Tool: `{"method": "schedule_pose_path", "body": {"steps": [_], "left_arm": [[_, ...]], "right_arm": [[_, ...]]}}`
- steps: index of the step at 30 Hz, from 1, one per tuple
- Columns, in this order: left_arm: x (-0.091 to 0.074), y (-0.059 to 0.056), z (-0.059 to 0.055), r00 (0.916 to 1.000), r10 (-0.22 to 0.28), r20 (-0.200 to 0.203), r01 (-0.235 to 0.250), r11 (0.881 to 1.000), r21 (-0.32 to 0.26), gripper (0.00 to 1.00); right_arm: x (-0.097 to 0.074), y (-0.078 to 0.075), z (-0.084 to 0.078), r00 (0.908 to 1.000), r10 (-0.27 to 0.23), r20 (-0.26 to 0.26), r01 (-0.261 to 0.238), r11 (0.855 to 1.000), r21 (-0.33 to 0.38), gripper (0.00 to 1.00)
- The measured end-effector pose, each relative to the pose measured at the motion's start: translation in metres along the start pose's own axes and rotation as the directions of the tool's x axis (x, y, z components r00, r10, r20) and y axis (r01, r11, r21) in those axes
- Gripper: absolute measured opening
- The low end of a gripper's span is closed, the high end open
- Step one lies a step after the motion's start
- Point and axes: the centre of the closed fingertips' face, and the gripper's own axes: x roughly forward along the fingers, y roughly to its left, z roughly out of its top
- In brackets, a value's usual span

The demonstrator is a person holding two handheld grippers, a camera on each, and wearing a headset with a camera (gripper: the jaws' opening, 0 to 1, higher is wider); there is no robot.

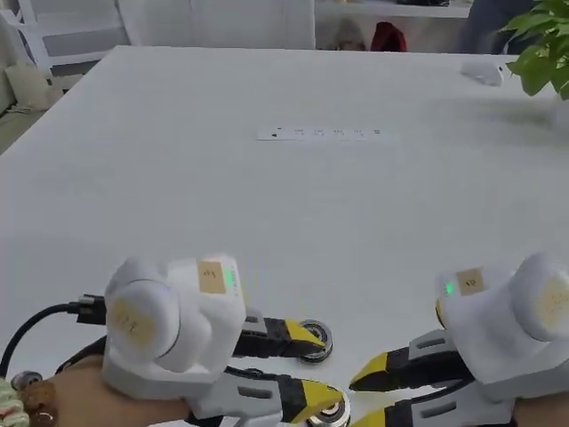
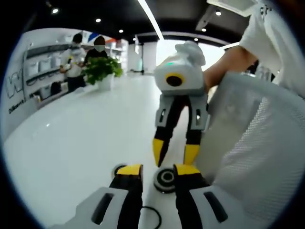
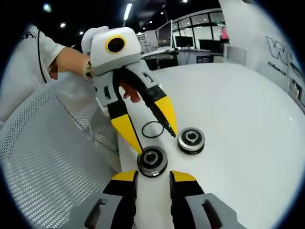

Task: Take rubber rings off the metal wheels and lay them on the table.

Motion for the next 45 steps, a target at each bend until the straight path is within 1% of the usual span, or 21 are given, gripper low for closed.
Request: {"method": "schedule_pose_path", "body": {"steps": [5,7,10,13,14,15,17,18,19,21,24,27,30,33,37,42,45], "left_arm": [[0.003,-0.01,-0.014,0.998,-0.039,-0.051,0.04,0.999,0.019,0.23],[0.004,-0.011,-0.015,0.9978,-0.043,-0.051,0.044,0.999,0.02,0.22],[0.005,-0.013,-0.015,0.9974,-0.051,-0.051,0.052,0.998,0.027,0.2],[0.007,-0.015,-0.019,0.9961,-0.056,-0.069,0.059,0.997,0.05,0.18],[0.008,-0.015,-0.019,0.9968,-0.054,-0.059,0.058,0.997,0.06,0.17],[0.008,-0.015,-0.019,0.9967,-0.058,-0.057,0.061,0.996,0.06,0.16],[0.009,-0.014,-0.018,0.9974,-0.053,-0.049,0.056,0.997,0.046,0.16],[0.009,-0.013,-0.018,0.9979,-0.046,-0.046,0.049,0.997,0.058,0.14],[0.01,-0.012,-0.018,0.9981,-0.043,-0.045,0.046,0.996,0.078,0.14],[0.01,-0.014,-0.019,0.9979,-0.044,-0.047,0.047,0.996,0.077,0.14],[0.01,-0.015,-0.019,0.998,-0.041,-0.048,0.046,0.995,0.09,0.14],[0.009,-0.014,-0.019,0.998,-0.043,-0.046,0.047,0.995,0.088,0.14],[0.009,-0.014,-0.018,0.998,-0.044,-0.045,0.048,0.995,0.089,0.14],[0.008,-0.015,-0.018,0.9981,-0.045,-0.042,0.049,0.995,0.087,0.14],[0.007,-0.015,-0.018,0.9982,-0.046,-0.039,0.049,0.995,0.086,0.14],[0.006,-0.015,-0.018,0.9983,-0.046,-0.037,0.049,0.995,0.092,0.14],[0.006,-0.015,-0.018,0.9982,-0.047,-0.038,0.05,0.994,0.096,0.14]], "right_arm": [[0.003,0.0,-0.002,1.0,0.0,-0.003,0.0,1.0,-0.012,0.2],[0.004,0.0,-0.002,1.0,-0.003,-0.003,0.003,0.999,-0.036,0.17],[0.004,0.0,-0.001,1.0,-0.004,-0.004,0.003,0.999,-0.034,0.18],[0.004,0.0,-0.001,1.0,-0.005,-0.004,0.004,0.999,-0.037,0.18],[0.004,0.0,-0.001,1.0,-0.007,-0.007,0.006,0.999,-0.037,0.18],[0.004,0.0,-0.001,1.0,-0.007,-0.006,0.007,0.999,-0.041,0.18],[0.005,0.0,-0.001,1.0,-0.007,-0.003,0.007,0.999,-0.035,0.18],[0.005,0.0,-0.001,1.0,-0.008,-0.003,0.008,0.999,-0.034,0.18],[0.004,0.0,-0.002,0.9999,-0.012,-0.007,0.011,1.0,-0.02,0.17],[0.003,0.0,-0.002,0.9999,-0.005,-0.011,0.005,1.0,-0.005,0.15],[0.002,-0.001,-0.003,0.9999,-0.009,-0.007,0.009,1.0,-0.008,0.13],[0.001,-0.002,-0.004,0.9998,-0.016,-0.013,0.016,1.0,-0.012,0.08],[0.001,-0.001,-0.004,0.9998,-0.015,-0.013,0.015,1.0,-0.008,0.07],[0.0,-0.003,-0.005,0.9996,-0.025,-0.015,0.024,1.0,-0.018,0.02],[0.0,-0.004,-0.005,0.9994,-0.032,-0.016,0.031,0.999,-0.019,0.0],[-0.001,-0.005,-0.005,0.9992,-0.038,-0.015,0.038,0.999,0.003,0.0],[-0.002,-0.006,-0.005,0.9995,-0.032,-0.008,0.032,0.999,0.038,0.0]]}}
